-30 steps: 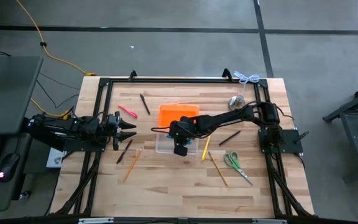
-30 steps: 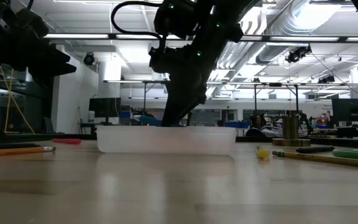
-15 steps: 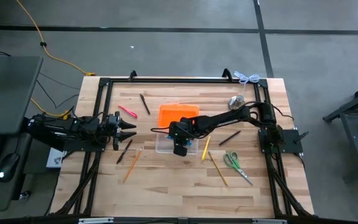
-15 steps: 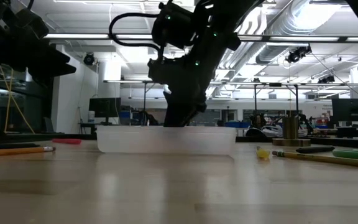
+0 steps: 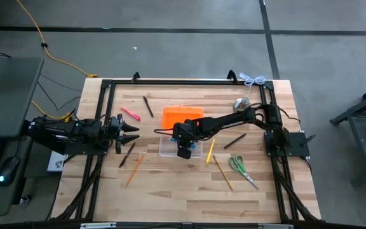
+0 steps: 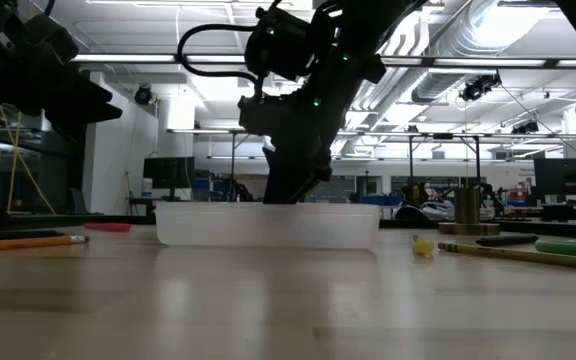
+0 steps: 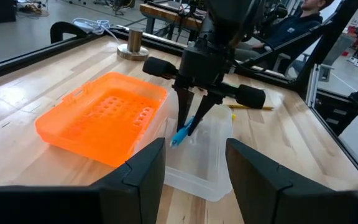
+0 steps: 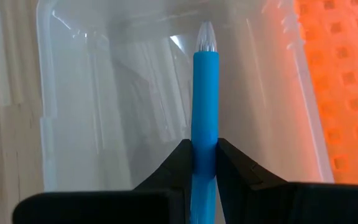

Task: Pick & place school supplies into a supply box
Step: Put the blue pen into the orange supply box, then put the yellow pen into the orange supply box

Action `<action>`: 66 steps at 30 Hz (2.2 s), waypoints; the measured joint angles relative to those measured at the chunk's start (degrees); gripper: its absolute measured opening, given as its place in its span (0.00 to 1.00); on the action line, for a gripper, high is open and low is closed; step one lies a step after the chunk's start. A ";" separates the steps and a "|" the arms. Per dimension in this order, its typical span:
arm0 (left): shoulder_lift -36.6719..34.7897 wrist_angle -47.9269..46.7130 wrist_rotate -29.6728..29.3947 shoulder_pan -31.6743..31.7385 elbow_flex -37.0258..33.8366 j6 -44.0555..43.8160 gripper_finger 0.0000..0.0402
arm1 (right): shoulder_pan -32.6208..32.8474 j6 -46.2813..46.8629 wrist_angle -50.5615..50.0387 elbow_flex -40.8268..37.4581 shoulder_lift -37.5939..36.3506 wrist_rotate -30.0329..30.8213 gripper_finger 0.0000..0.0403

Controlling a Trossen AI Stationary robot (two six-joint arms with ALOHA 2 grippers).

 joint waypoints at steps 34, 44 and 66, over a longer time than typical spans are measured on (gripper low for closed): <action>0.00 -0.01 0.00 0.01 -0.07 -0.02 0.50 | 0.02 -1.43 0.13 0.00 -0.02 0.04 0.28; -0.02 0.00 0.00 0.00 -0.07 -0.02 0.50 | 0.02 -1.41 -0.17 0.07 -2.34 -0.15 0.28; -0.02 0.00 0.01 0.00 -0.09 -0.03 0.50 | 0.09 9.51 -16.04 0.11 -13.10 -1.79 0.28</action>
